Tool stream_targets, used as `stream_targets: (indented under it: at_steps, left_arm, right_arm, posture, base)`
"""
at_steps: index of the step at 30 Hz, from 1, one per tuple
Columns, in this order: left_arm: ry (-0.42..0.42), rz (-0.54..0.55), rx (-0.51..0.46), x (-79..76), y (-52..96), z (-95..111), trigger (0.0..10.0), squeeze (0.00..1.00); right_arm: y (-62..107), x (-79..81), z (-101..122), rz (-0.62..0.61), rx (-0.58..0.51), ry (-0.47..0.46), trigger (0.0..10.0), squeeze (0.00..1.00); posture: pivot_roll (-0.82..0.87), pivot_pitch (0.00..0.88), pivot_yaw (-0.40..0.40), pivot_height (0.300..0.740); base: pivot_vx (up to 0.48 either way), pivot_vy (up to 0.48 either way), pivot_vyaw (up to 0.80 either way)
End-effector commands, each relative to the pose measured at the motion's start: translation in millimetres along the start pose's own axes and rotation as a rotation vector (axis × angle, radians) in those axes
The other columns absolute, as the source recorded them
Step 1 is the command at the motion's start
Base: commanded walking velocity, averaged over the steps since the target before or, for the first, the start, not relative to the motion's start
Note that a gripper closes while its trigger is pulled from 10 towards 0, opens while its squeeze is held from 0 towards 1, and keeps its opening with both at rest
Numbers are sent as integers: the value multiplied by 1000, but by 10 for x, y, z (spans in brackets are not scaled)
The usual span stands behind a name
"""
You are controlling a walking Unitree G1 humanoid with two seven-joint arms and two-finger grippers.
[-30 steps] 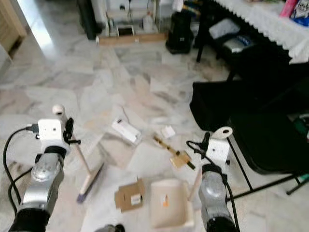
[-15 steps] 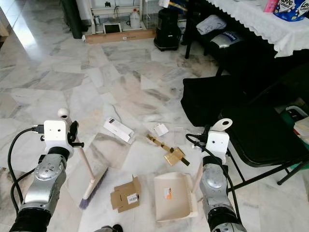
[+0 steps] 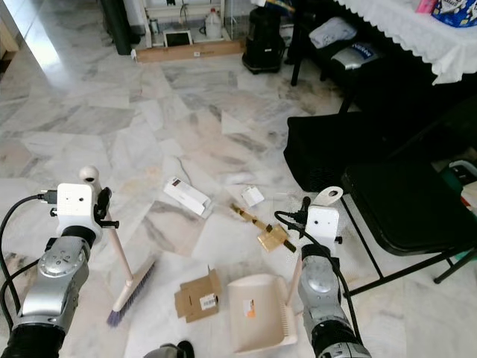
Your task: Sweep floor
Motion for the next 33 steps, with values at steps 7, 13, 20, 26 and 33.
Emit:
stream_targets:
  at_steps: [7, 13, 20, 26, 33]
  left_arm:
    - [-3, -43, 17, 20, 32, 89, 10000, 0]
    - [85, -114, 131, -23, 11, -3, 10000, 0]
    - [163, -134, 203, -49, -18, -69, 10000, 0]
    - [276, -182, 263, -107, -43, -81, 10000, 0]
    - [313, -288, 303, -192, -53, -73, 10000, 0]
  right_arm:
    - [-56, -21, 115, -13, -68, 6, 10000, 0]
    - [-52, -40, 98, -19, -65, 18, 10000, 0]
    - [-24, -10, 70, -7, -61, 29, 10000, 0]
    - [4, -5, 26, -2, -47, 33, 10000, 0]
    - [-2, -1, 25, 3, -43, 37, 10000, 0]
  posture:
    - [98, 225, 34, 740]
    - [108, 236, 33, 740]
    - [106, 236, 30, 740]
    - [104, 237, 28, 740]
    - [104, 235, 28, 740]
  base:
    - [0, 0, 0]
    - [0, 0, 0]
    - [0, 0, 0]
    - [0, 0, 0]
    - [0, 0, 0]
Point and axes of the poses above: a point about 5 cm out from each wrist's last joint towards the gripper, its own y axis pointing back from the gripper into the wrist, its own z axis along the axis of the wrist's last joint, x = y × z, the point moved 1 cm from there along -y, pointing out of the wrist towards the gripper
